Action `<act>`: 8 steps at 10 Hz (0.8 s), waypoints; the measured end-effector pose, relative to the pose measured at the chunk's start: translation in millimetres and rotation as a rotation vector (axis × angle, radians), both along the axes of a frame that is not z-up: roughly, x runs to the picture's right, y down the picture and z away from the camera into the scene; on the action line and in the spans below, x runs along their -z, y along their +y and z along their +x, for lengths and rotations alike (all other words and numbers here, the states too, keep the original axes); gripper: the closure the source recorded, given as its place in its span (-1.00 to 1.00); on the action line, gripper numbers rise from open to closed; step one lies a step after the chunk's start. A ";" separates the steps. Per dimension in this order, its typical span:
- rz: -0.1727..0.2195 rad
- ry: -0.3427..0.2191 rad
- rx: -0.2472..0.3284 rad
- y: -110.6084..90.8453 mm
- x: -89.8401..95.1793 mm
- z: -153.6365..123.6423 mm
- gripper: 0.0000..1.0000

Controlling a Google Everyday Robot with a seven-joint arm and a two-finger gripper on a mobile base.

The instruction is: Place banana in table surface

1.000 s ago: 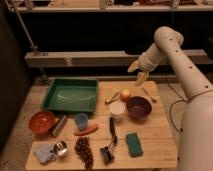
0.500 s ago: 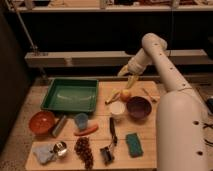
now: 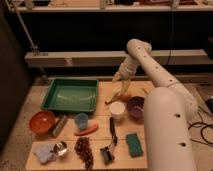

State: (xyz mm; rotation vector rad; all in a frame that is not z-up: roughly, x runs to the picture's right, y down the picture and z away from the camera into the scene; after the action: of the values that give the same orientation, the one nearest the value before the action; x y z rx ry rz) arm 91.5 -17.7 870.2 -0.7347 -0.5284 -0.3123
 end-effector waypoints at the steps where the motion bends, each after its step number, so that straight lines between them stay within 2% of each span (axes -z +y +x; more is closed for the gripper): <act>1: -0.001 0.010 0.017 2.8 -1.4 -0.4 -0.30; 5: -0.020 0.023 0.053 18.7 1.4 -5.5 -0.30; 8: -0.033 0.014 0.048 26.8 2.1 -6.2 -0.30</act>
State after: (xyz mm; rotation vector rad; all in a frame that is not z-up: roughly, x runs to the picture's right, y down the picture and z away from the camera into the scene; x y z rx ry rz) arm 85.3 9.2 868.0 -0.7816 -0.5044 -0.3439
